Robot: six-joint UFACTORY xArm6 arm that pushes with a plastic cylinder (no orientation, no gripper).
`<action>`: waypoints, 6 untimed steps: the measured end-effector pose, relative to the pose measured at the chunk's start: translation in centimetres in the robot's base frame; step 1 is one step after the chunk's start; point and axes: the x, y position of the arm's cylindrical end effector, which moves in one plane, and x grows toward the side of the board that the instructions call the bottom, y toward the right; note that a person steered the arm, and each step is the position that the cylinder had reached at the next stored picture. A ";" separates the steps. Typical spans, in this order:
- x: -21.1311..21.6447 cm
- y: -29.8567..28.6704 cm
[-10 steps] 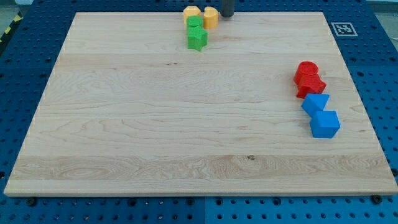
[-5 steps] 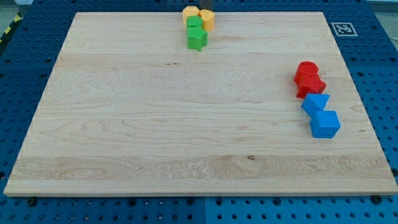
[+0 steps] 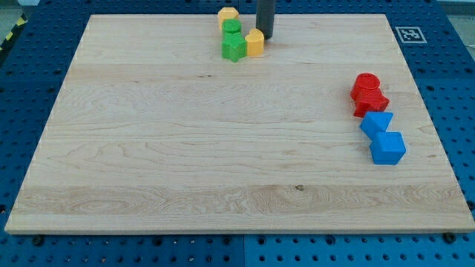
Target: Move the yellow heart closer to the green star
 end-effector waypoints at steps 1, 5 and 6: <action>2.4 1.1; -3.2 -3.2; -3.2 -4.5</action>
